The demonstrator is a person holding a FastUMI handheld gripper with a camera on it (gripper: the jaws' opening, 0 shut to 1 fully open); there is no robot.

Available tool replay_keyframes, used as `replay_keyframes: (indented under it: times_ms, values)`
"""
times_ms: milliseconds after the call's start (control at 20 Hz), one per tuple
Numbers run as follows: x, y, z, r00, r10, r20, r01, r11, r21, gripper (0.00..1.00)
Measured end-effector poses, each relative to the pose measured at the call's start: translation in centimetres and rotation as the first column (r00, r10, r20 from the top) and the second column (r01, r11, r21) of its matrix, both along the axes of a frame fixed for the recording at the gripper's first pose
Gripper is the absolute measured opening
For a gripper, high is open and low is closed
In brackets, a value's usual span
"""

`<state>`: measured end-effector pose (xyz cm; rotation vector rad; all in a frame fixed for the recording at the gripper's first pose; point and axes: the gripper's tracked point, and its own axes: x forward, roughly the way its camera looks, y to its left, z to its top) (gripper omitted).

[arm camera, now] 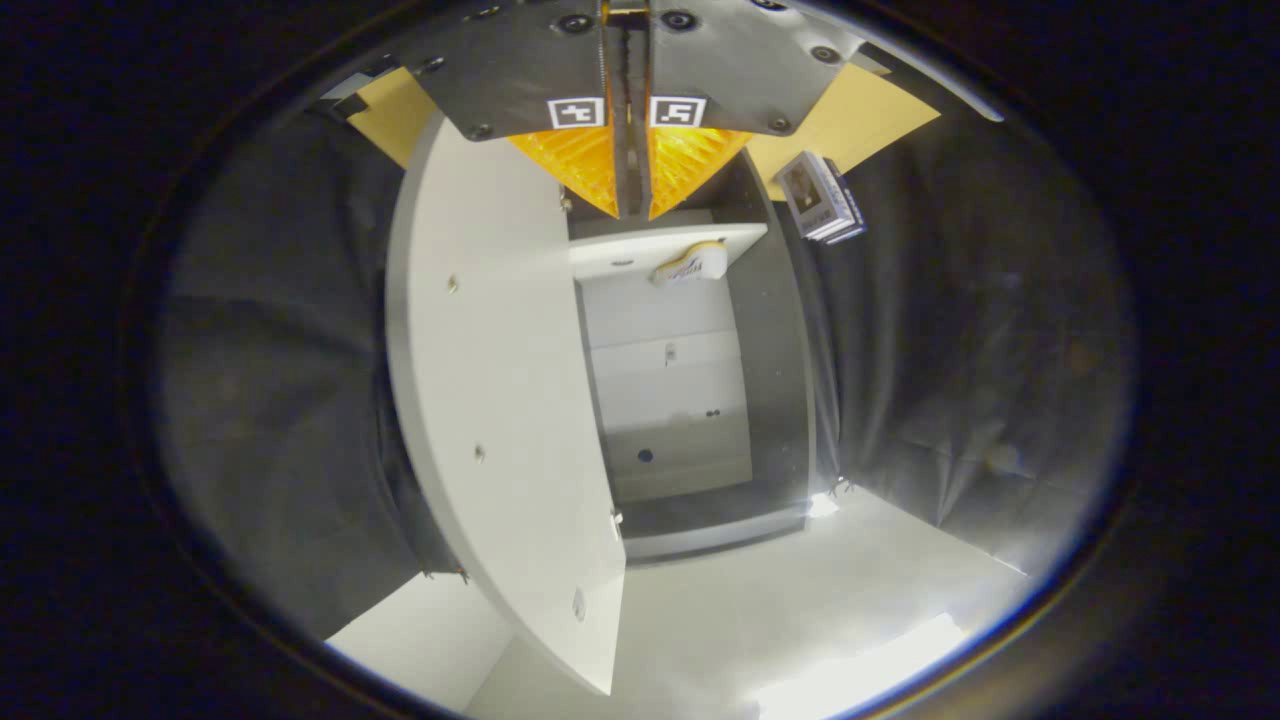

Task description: Open the shoe cabinet door, grab the shoes and put them into the shoe cabinet, then close the shoe cabinet door.

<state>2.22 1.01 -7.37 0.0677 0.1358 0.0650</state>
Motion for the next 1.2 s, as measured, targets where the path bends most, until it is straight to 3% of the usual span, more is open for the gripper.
replay_keyframes:
  times_ms: [300, 700, 850, 1200]
  values:
    - [-3.3, 2.2, -3.9, 0.975, 0.054, -0.214, -0.039, 0.996, 0.078, 0.07]
    - [-8.1, 2.6, -8.3, 0.873, 0.057, -0.484, -0.020, 0.997, 0.081, 0.18]
    - [-9.5, 2.2, -9.1, 0.834, 0.047, -0.549, -0.015, 0.998, 0.063, 0.19]
    - [-10.3, 1.3, -10.8, 0.791, -0.007, -0.612, 0.014, 1.000, 0.007, 0.19]
